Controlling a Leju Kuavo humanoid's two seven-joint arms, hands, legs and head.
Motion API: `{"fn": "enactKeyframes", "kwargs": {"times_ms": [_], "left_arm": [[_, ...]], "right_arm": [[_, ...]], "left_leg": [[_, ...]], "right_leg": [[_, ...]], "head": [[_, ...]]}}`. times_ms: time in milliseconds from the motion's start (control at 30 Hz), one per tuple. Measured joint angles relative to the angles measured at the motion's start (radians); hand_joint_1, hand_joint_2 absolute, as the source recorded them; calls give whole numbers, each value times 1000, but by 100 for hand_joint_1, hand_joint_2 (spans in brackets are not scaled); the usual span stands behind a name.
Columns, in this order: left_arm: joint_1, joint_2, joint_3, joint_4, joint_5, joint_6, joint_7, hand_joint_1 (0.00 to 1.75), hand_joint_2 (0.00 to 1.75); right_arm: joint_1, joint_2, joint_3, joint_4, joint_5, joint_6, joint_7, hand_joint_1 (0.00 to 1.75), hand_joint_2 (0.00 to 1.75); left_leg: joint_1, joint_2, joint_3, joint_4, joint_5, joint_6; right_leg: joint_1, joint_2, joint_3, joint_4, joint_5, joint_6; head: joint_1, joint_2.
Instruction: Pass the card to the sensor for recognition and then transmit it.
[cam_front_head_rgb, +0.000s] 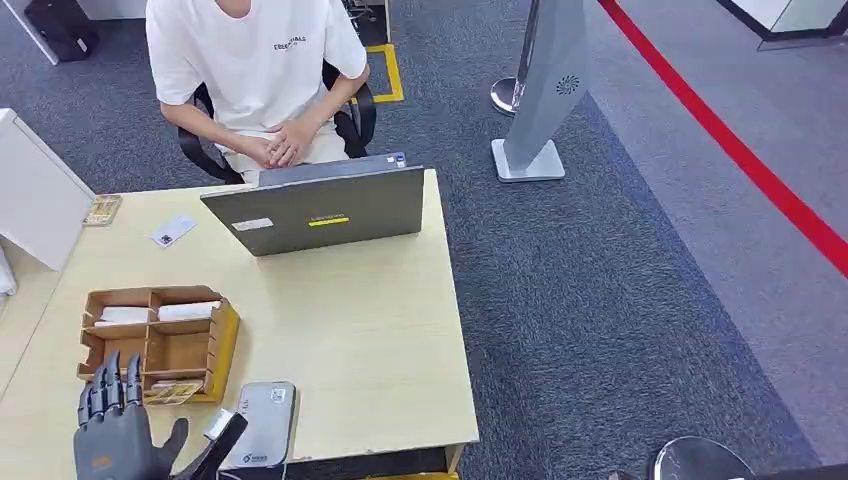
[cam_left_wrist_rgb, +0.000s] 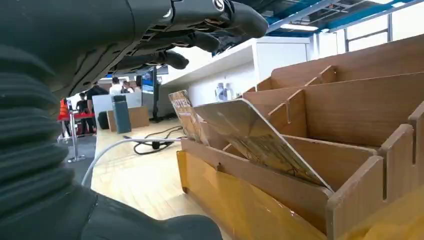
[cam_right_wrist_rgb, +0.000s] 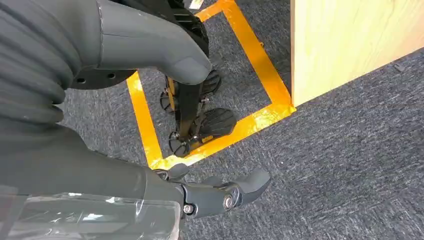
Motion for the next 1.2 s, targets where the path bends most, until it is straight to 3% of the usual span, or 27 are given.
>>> {"fn": "enactKeyframes", "kwargs": {"times_ms": [900,933,967,1000,1200], "left_arm": [[-37,0,0,27,19,35,-16,0,175],[-39,0,0,29,19,35,-16,175,175],[-42,0,0,32,19,35,-16,175,175],[-43,1,0,35,20,35,-16,175,175],[-57,16,0,66,89,13,-53,175,175]], "right_arm": [[-1,6,0,2,20,0,0,0,175],[-1,6,0,2,20,0,0,0,175],[-1,6,0,2,21,0,0,0,175],[-1,6,0,2,21,0,0,0,0],[-1,6,0,2,27,2,0,0,0]], "left_leg": [[0,0,0,0,0,0],[0,0,0,0,0,0],[0,0,0,0,0,0],[0,0,0,0,0,0],[0,0,0,0,0,0]], "right_leg": [[0,0,0,0,0,0],[0,0,0,0,0,0],[0,0,0,0,0,0],[0,0,0,0,0,0],[0,0,0,0,0,0]], "head": [[0,0],[0,0],[0,0],[0,0],[0,0]]}}
